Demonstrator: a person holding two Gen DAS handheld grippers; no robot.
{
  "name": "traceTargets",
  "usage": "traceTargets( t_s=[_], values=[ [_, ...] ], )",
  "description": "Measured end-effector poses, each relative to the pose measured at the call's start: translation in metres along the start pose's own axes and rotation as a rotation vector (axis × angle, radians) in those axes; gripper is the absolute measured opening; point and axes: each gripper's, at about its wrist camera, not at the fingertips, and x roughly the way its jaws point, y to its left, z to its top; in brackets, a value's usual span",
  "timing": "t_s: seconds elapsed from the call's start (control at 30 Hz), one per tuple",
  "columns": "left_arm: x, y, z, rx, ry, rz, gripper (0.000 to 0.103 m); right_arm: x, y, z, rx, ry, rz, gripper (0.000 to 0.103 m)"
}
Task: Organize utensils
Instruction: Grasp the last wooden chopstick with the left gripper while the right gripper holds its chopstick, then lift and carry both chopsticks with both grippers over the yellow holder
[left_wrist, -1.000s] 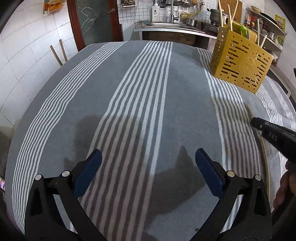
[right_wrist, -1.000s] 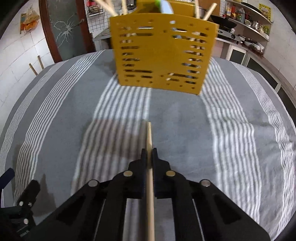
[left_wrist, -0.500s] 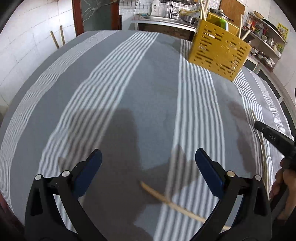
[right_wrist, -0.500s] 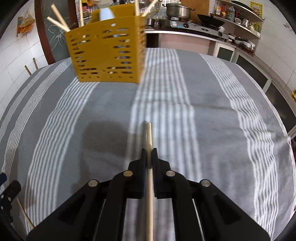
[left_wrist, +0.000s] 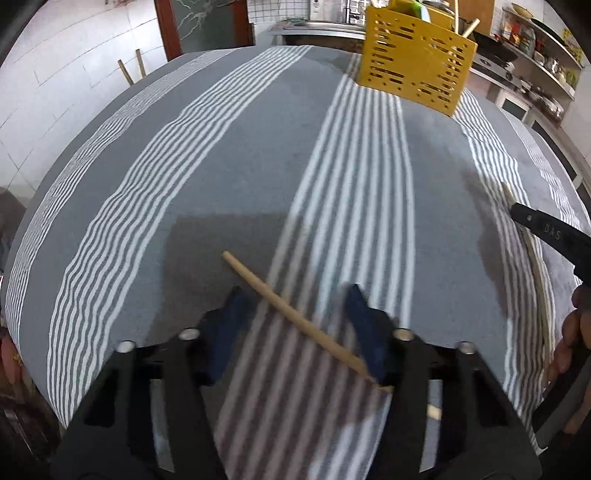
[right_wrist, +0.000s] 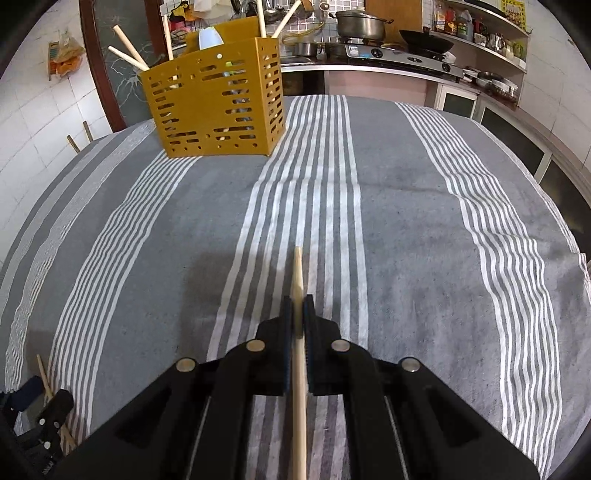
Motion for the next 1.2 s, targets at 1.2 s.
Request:
traceTargets(
  t_s=[1.2],
  values=[
    [0.079,-0.044,0.142,0.279,0.067,-0.237,0.004,0.022,0.007,0.033,0.092,0.059,-0.059,0.006]
  ],
)
